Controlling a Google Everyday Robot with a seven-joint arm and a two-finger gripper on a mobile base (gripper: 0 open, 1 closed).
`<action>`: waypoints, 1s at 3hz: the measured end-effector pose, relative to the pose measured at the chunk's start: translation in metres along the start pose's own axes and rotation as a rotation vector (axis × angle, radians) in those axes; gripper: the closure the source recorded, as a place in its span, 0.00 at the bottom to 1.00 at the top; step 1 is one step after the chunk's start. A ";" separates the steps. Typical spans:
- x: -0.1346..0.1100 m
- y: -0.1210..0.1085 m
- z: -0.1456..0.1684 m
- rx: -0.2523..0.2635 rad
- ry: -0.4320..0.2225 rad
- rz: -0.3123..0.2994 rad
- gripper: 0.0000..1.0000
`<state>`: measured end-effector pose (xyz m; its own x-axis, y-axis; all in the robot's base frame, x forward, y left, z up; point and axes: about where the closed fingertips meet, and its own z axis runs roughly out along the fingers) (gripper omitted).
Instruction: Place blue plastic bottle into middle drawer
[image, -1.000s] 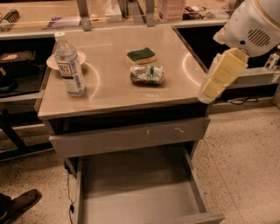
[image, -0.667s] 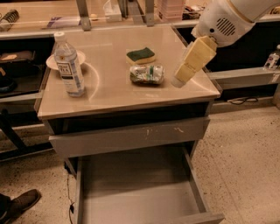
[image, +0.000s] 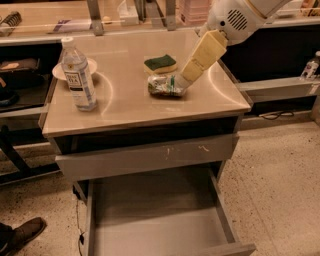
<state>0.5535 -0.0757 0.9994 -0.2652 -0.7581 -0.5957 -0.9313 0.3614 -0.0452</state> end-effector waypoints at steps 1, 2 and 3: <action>-0.006 0.006 0.023 -0.041 -0.053 -0.021 0.00; -0.034 0.014 0.060 -0.099 -0.131 -0.045 0.00; -0.068 0.025 0.094 -0.167 -0.203 -0.089 0.00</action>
Offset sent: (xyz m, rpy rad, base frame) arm 0.0250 0.1168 -0.0420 0.2446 -0.0013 0.1656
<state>0.5719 0.0361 0.9637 -0.1411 -0.6523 -0.7447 -0.9814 0.1912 0.0185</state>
